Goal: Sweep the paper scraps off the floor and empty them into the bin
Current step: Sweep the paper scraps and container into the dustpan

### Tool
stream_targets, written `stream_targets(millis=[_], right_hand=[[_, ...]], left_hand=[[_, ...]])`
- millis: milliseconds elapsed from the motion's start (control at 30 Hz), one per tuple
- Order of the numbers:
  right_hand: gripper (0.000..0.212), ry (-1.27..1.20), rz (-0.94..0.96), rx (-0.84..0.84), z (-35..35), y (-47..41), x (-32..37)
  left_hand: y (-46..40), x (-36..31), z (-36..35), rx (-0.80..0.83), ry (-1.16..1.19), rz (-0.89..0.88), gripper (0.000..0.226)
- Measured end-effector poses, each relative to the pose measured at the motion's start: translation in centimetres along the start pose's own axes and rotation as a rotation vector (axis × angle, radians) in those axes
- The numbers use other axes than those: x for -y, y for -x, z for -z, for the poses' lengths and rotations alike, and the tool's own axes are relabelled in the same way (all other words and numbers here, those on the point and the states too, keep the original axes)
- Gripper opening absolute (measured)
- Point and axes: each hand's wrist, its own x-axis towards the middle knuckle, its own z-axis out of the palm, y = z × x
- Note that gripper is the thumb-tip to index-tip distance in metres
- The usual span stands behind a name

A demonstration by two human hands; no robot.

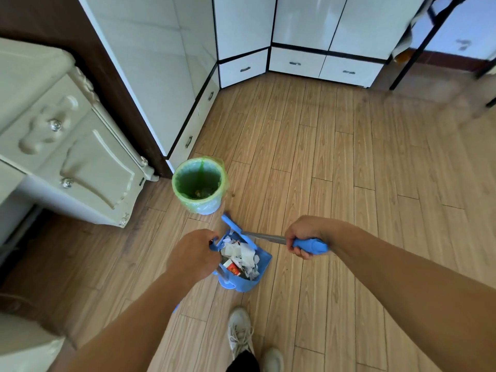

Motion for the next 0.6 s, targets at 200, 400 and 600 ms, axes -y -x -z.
stream_targets(millis=[200,400,600], right_hand=[[0.019,-0.052,-0.026,0.067,-0.6,3.2,-2.1],[0.017,0.077,0.072,-0.069,-1.6,4.8,-2.7],[0.014,0.068,0.125,-0.167,-4.3,2.7,-2.7]], left_hand=[[2.8,0.8,-1.5,-0.032,0.05,0.008,0.021],[4.4,2.6,-1.4,-0.041,0.076,0.005,0.021],[5.7,6.3,0.2,-0.037,0.104,0.004,0.024]])
